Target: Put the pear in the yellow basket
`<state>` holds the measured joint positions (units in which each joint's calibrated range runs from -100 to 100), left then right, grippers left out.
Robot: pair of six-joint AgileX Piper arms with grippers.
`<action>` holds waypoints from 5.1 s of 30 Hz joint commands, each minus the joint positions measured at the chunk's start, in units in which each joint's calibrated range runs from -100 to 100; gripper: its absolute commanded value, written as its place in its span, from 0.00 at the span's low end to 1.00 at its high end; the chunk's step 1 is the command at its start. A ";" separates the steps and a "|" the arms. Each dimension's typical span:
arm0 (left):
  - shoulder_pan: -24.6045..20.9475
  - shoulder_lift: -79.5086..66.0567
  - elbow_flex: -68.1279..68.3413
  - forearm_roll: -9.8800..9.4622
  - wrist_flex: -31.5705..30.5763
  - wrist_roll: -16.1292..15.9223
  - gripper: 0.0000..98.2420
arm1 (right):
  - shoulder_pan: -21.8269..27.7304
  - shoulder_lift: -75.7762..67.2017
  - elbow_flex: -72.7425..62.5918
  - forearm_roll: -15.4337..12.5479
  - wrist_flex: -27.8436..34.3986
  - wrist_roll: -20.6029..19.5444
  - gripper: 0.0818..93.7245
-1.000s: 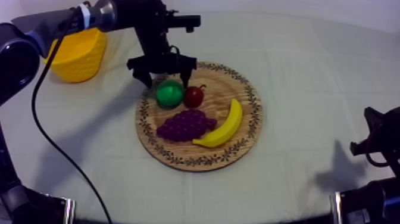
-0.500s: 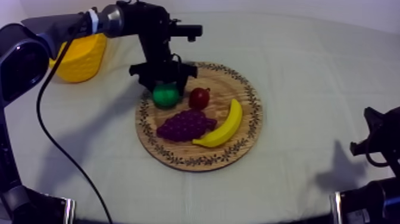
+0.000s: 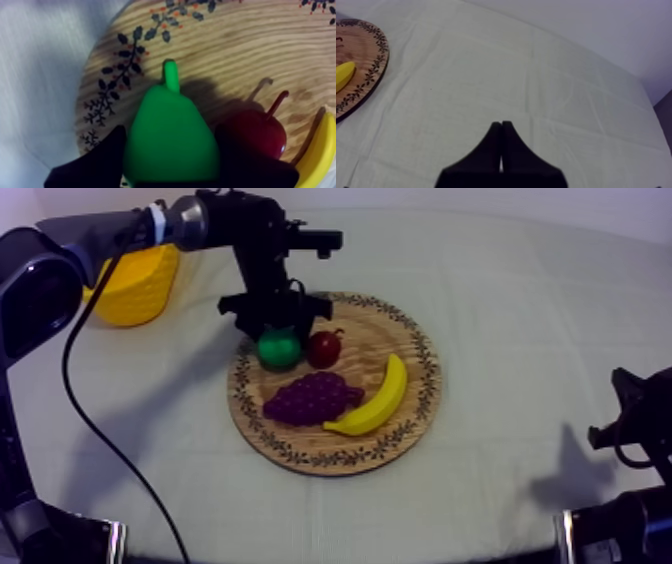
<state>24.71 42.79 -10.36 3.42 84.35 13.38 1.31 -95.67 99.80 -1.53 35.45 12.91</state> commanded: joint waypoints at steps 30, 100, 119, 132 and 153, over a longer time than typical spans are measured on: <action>-0.01 -22.07 -8.67 -1.97 14.14 0.15 0.42 | 0.00 0.00 -0.02 0.00 -0.05 0.01 0.00; -30.42 -13.28 -29.19 -5.16 15.57 -8.63 0.41 | 0.00 0.00 -0.02 0.00 -0.05 0.01 0.00; -28.98 2.00 -36.16 -5.45 15.57 -8.26 0.40 | 0.00 0.00 -0.02 0.00 -0.05 0.01 0.00; -29.08 9.26 -40.31 -4.34 15.57 -8.43 0.52 | 0.00 0.00 -0.02 0.00 -0.05 0.01 0.00; -29.78 9.49 -38.13 -1.96 15.49 -8.69 0.95 | 0.00 0.00 -0.02 0.00 -0.05 0.01 0.00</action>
<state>-5.05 52.51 -48.79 1.50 99.81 4.73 1.31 -95.67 99.80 -1.53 35.34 12.91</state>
